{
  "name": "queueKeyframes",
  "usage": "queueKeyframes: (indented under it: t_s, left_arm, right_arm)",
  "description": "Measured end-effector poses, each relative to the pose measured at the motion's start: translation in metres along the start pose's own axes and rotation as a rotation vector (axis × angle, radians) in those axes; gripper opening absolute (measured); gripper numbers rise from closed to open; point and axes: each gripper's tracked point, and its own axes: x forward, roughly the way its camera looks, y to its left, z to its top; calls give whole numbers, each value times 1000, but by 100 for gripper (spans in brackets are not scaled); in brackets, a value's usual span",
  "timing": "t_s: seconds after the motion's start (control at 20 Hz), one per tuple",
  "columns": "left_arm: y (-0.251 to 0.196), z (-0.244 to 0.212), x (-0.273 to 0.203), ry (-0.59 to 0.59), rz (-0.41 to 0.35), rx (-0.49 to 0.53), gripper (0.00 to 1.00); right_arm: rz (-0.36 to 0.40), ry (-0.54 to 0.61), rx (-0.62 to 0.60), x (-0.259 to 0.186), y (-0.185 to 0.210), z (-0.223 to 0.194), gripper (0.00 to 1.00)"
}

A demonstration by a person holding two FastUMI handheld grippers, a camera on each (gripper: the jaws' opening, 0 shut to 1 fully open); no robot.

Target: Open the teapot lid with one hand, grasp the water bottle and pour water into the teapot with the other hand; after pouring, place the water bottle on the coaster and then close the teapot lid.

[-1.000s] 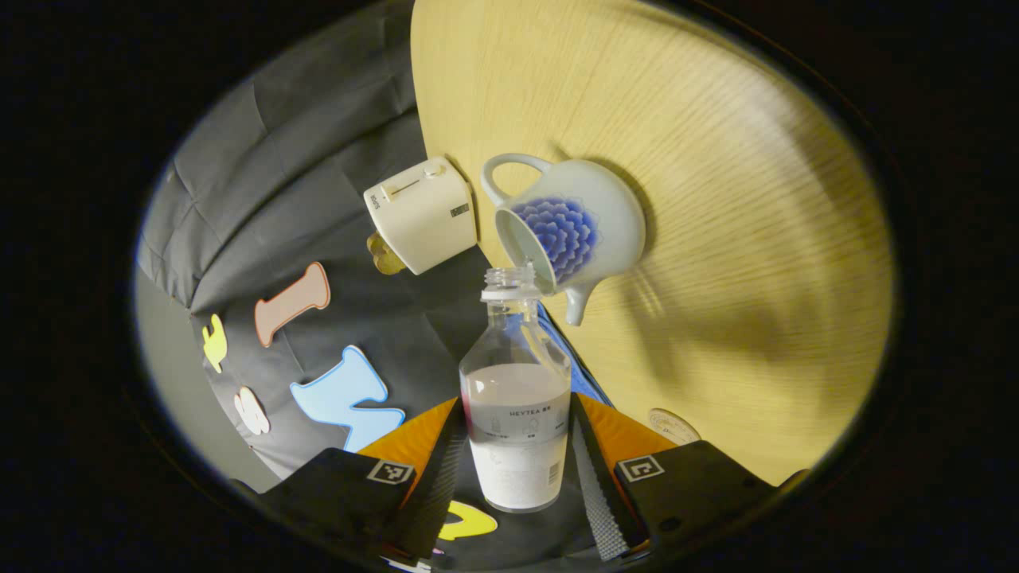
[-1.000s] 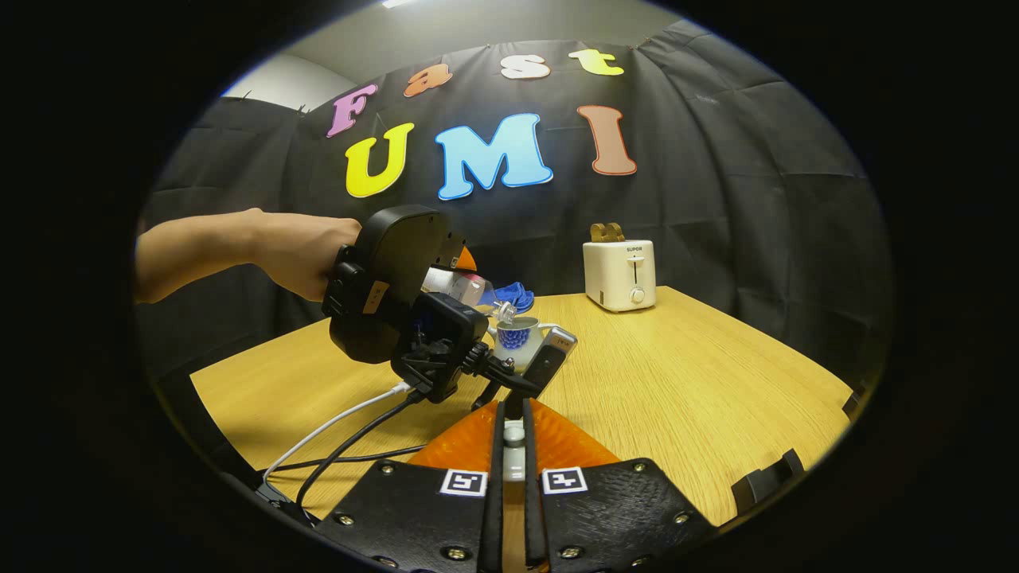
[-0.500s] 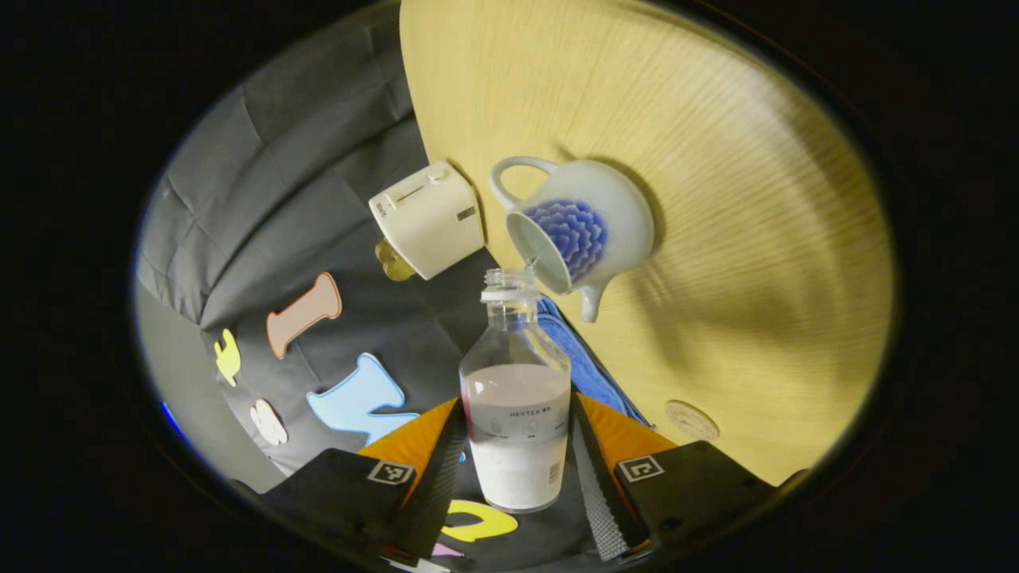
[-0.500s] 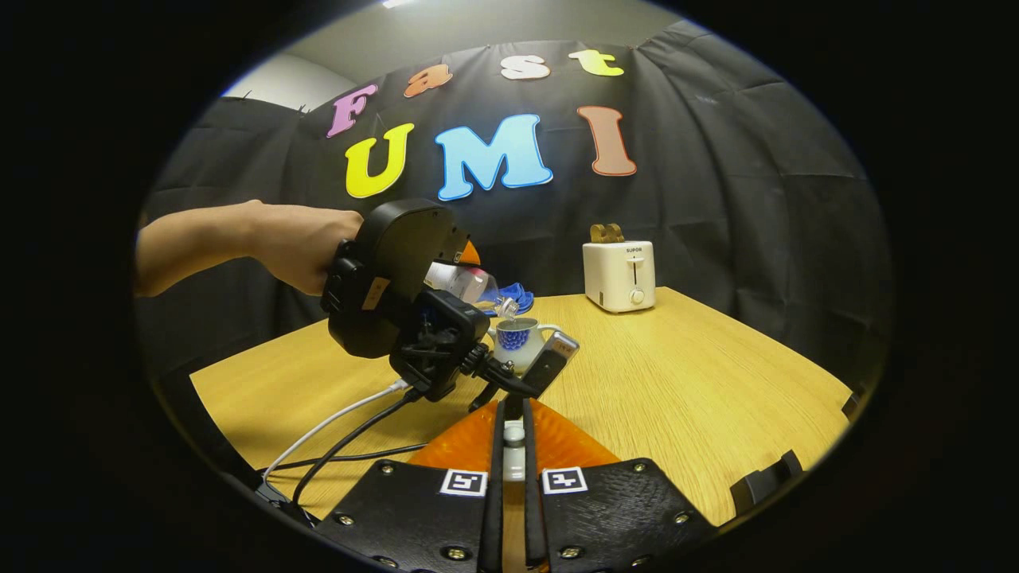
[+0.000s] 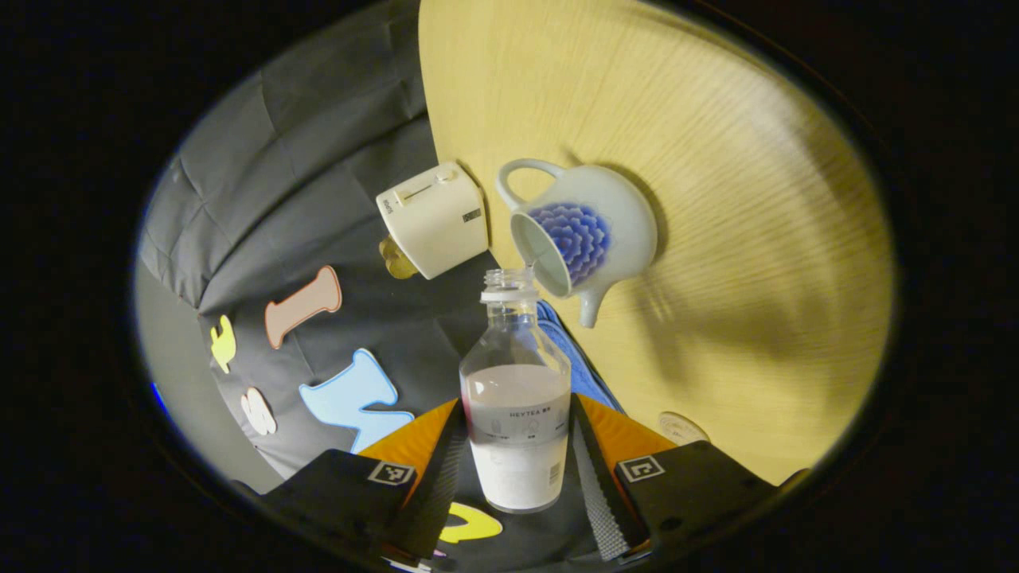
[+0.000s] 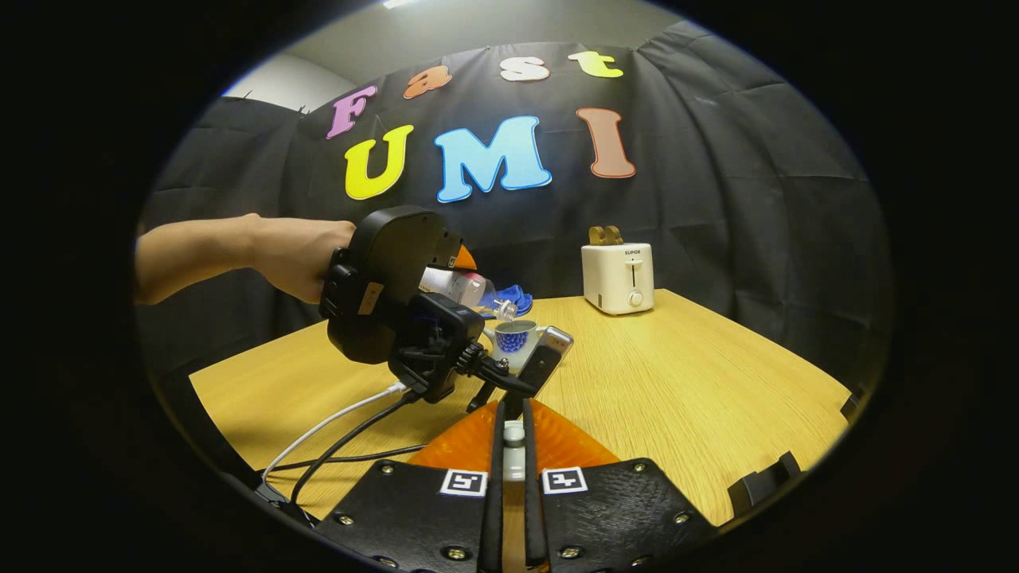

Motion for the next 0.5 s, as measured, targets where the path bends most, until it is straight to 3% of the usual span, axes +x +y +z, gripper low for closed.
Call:
queueKeyframes:
  t_s: [0.15, 0.35, 0.5]
  left_arm:
    - [-6, 1, 2, -15, -2, -59, 84]
    - [-17, -3, 4, -39, -28, -236, 84]
    - [-16, -10, 0, -62, -5, -389, 84]
  right_arm:
    - [2, 2, 1, 1, 0, -1, 11]
    - [13, -11, 5, -2, 4, 3, 11]
    - [22, -44, -4, -5, 8, 15, 11]
